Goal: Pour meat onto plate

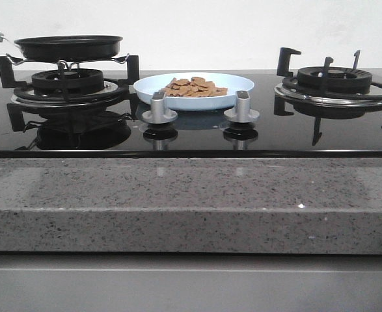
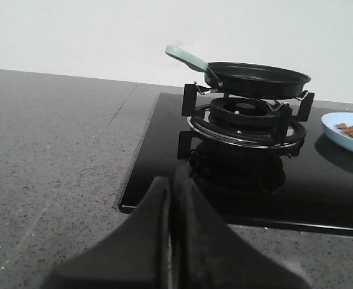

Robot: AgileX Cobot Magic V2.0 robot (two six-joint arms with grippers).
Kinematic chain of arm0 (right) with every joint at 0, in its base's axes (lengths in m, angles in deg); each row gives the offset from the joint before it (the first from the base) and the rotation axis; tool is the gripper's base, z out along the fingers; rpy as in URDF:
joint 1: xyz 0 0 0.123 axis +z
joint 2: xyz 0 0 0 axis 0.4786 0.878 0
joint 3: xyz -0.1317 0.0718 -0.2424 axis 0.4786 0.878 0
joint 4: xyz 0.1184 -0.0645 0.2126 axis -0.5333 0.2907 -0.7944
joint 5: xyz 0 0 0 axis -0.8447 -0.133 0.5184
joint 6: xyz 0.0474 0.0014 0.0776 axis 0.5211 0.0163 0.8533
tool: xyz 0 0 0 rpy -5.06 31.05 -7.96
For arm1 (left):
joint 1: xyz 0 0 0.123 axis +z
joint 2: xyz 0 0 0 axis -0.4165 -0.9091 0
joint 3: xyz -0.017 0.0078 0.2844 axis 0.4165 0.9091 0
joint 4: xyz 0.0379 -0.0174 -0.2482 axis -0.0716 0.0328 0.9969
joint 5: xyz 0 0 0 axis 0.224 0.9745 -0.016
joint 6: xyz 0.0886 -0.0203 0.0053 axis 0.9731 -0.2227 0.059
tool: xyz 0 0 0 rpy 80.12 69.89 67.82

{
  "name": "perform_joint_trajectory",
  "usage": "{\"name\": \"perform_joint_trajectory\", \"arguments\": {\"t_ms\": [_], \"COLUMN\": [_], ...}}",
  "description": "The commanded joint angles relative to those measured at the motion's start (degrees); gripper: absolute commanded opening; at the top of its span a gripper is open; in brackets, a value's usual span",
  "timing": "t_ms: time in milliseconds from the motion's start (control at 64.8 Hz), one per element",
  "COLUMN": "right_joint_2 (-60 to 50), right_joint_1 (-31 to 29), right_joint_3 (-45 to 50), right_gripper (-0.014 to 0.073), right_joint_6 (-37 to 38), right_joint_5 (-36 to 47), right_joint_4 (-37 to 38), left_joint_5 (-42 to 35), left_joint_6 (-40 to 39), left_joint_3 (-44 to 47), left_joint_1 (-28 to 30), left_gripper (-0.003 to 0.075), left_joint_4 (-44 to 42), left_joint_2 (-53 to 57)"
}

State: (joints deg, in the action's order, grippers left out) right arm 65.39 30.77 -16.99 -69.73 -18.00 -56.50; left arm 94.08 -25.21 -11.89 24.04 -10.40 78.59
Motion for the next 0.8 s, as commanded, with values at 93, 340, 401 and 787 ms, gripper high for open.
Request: {"name": "perform_joint_trajectory", "arguments": {"t_ms": [93,340,401,787], "right_joint_2": [-0.9,-0.9,-0.9,-0.9], "right_joint_1": [-1.4,-1.8,-1.8,-3.7], "right_joint_3": [-0.2,-0.2,-0.2,-0.2], "right_gripper": [-0.0071,-0.0071,-0.0071,-0.0071], "right_joint_6": [-0.6,-0.6,-0.6,-0.6], "right_joint_5": [5.3,5.5,5.5,5.5], "right_joint_4": [0.1,0.1,0.1,0.1], "left_joint_5": [-5.1,-5.1,-5.1,-5.1], "left_joint_6": [-0.3,-0.3,-0.3,-0.3], "left_joint_3": [0.4,0.4,0.4,0.4], "left_joint_1": [-0.5,-0.5,-0.5,-0.5], "left_gripper": [-0.0020,-0.0020,-0.0020,-0.0020], "left_joint_4": [0.0,0.0,0.0,0.0], "left_joint_2": [1.0,1.0,1.0,1.0]}}
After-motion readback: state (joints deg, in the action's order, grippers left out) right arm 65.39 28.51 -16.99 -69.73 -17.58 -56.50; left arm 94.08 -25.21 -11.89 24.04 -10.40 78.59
